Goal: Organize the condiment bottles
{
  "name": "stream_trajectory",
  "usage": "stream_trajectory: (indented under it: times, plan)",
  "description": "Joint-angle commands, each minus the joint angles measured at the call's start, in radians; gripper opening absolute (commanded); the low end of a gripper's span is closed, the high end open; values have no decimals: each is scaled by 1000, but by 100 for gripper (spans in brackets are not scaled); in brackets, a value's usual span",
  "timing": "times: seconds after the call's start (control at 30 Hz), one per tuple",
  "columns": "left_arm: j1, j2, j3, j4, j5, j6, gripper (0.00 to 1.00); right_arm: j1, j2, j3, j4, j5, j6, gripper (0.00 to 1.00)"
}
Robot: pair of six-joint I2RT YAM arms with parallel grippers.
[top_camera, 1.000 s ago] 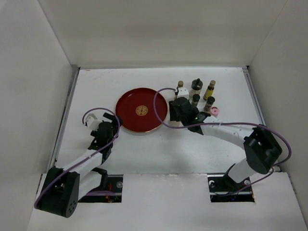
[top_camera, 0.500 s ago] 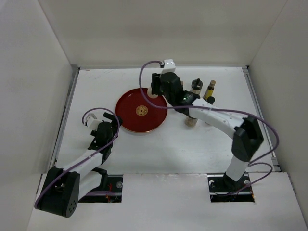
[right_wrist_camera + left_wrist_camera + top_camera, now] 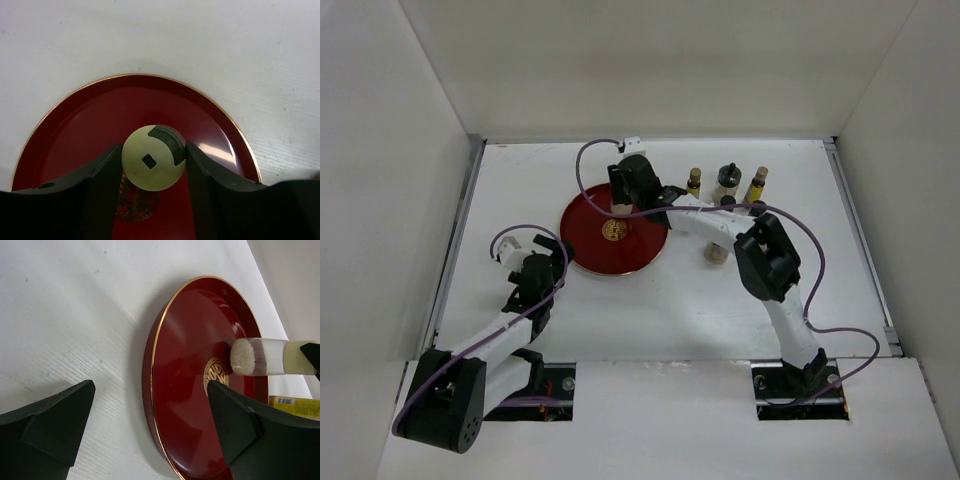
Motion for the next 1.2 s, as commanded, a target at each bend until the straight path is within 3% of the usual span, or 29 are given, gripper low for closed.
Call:
stream_trajectory:
  times: [0.0, 0.23, 0.47, 0.6, 0.8, 0.93, 1.0, 1.1, 1.17]
  plan:
    - [0, -12, 3, 48, 6, -1, 100, -14, 13, 68, 60, 2, -1, 46]
    - [-5, -6, 5, 57, 6, 2, 100, -14, 31, 68, 105, 44, 3, 49]
    - [4, -29, 0, 53, 2, 7, 100, -11, -8, 20, 126, 53, 2, 77]
    - [6, -22, 0, 54, 8, 8, 100, -11, -140, -87, 180, 42, 11, 80]
    - [0, -11, 3, 57, 6, 10, 100, -3, -503, -447, 321, 90, 23, 65]
    - [0, -28, -1, 56, 1, 14, 100, -49, -776, -726, 338, 221, 54, 37]
    - [0, -42, 2, 51, 9, 16, 100, -101, -904, -855, 301, 303, 78, 29]
    - [-11, -46, 3, 56, 0, 17, 100, -204, -1059, -1000, 165, 421, 131, 31]
    - [-11, -26, 5, 57, 8, 10, 100, -270, -1107, -1058, 94, 468, 164, 45]
